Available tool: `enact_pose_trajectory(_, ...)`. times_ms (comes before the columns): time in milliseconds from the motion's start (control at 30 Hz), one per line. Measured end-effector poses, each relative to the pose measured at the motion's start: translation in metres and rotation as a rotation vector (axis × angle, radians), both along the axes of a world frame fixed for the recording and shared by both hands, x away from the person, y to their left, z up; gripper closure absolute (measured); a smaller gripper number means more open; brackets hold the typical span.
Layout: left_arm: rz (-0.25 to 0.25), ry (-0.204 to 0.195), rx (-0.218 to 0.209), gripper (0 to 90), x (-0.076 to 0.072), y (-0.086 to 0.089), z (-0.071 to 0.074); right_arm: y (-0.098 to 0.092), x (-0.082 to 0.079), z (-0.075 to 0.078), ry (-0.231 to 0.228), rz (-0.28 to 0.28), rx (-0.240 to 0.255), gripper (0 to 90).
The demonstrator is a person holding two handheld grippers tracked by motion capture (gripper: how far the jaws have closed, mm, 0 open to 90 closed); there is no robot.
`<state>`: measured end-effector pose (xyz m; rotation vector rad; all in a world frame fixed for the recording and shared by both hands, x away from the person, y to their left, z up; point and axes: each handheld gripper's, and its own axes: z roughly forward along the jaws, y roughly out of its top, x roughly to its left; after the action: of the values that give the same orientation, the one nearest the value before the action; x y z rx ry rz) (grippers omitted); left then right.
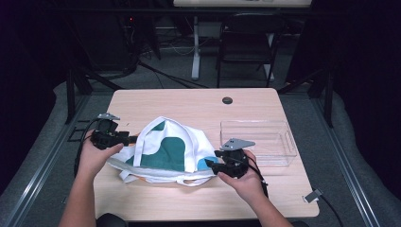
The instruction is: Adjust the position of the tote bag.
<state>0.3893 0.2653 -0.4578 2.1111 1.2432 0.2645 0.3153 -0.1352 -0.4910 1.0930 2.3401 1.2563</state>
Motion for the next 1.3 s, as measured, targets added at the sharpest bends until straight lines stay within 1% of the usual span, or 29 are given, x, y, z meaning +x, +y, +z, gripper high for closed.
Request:
enact_pose_trajectory(100, 0.0, -0.001, 0.003, 53.5, 0.0, 0.0, -0.001, 0.0, 0.0, 0.0, 0.0, -0.002, 0.002, 49.7)
enact_pose_trajectory(200, 0.0, -0.006, -0.007, 53.6, -0.001, -0.001, 0.0, 0.0, -0.001, 0.001, -0.001, 0.0, 0.005, 49.7)
enact_pose_trajectory(333, 0.002, 0.006, 0.002, 53.6, -0.002, 0.0, -0.002, 0.0, 0.0, 0.001, -0.002, 0.004, 0.001, 49.8)
enact_pose_trajectory(500, 0.006, 0.019, 0.001, 54.6, -0.002, 0.0, -0.008, 0.003, 0.0, 0.002, -0.01, 0.012, 0.002, 50.5)
enact_pose_trajectory(533, 0.006, 0.019, 0.001, 54.8, -0.002, 0.0, -0.008, 0.004, 0.0, 0.002, -0.011, 0.006, 0.008, 50.5)
enact_pose_trajectory(600, 0.002, 0.034, 0.004, 54.9, -0.002, -0.001, -0.012, 0.005, 0.001, 0.002, -0.011, 0.013, 0.009, 51.1)
enact_pose_trajectory(700, 0.001, 0.045, 0.005, 54.9, -0.002, -0.002, -0.015, 0.006, 0.002, 0.002, -0.009, 0.016, 0.012, 51.6)
enact_pose_trajectory(733, 0.0, 0.057, 0.005, 55.1, -0.002, -0.003, -0.018, 0.007, 0.003, 0.002, -0.006, 0.02, 0.011, 51.9)
enact_pose_trajectory(767, 0.0, 0.057, 0.005, 55.1, -0.002, -0.003, -0.018, 0.007, 0.003, 0.002, -0.006, 0.02, 0.011, 51.9)
enact_pose_trajectory(800, -0.012, 0.071, 0.002, 55.2, -0.002, -0.004, -0.022, 0.008, 0.003, 0.002, -0.001, 0.02, 0.011, 51.9)
enact_pose_trajectory(833, -0.012, 0.071, 0.002, 55.4, -0.002, -0.004, -0.022, 0.008, 0.003, 0.002, -0.001, 0.02, 0.011, 51.9)
enact_pose_trajectory(867, -0.013, 0.077, 0.0, 55.4, -0.002, -0.005, -0.024, 0.008, 0.004, 0.002, 0.001, 0.026, 0.006, 52.0)
enact_pose_trajectory(933, -0.02, 0.092, -0.001, 55.9, -0.002, -0.005, -0.027, 0.01, 0.005, 0.001, 0.004, 0.029, 0.013, 52.1)
enact_pose_trajectory(967, -0.02, 0.092, -0.001, 56.2, -0.002, -0.005, -0.027, 0.01, 0.005, 0.001, 0.004, 0.029, 0.013, 52.1)
enact_pose_trajectory(1000, -0.026, 0.102, -0.015, 56.5, -0.002, -0.005, -0.03, 0.011, 0.005, 0.001, 0.005, 0.029, 0.016, 52.1)
enact_pose_trajectory(1033, -0.026, 0.102, -0.015, 57.0, -0.002, -0.005, -0.03, 0.011, 0.005, 0.001, 0.005, 0.029, 0.016, 52.1)
enact_pose_trajectory(1067, -0.042, 0.12, -0.019, 58.1, -0.002, -0.006, -0.032, 0.012, 0.005, 0.001, 0.007, 0.034, 0.013, 52.2)
enact_pose_trajectory(1100, -0.042, 0.12, -0.019, 60.3, -0.002, -0.006, -0.032, 0.012, 0.005, 0.001, 0.007, 0.034, 0.013, 52.2)
enact_pose_trajectory(1133, -0.048, 0.123, -0.023, 60.3, -0.002, -0.007, -0.032, 0.012, 0.006, 0.001, 0.008, 0.033, 0.014, 52.3)
enact_pose_trajectory(1167, -0.052, 0.127, -0.035, 63.2, -0.002, -0.008, -0.033, 0.013, 0.006, 0.001, 0.007, 0.032, 0.013, 52.6)
enact_pose_trajectory(1200, -0.056, 0.13, -0.05, 63.7, -0.003, -0.01, -0.033, 0.013, 0.006, 0.0, 0.006, 0.033, 0.014, 52.6)
enact_pose_trajectory(1267, -0.056, 0.127, -0.048, 66.6, -0.003, -0.011, -0.033, 0.013, 0.006, 0.0, 0.006, 0.034, 0.015, 52.6)
enact_pose_trajectory(1300, -0.057, 0.127, -0.045, 66.6, -0.003, -0.012, -0.033, 0.014, 0.006, 0.0, 0.006, 0.035, 0.015, 52.6)
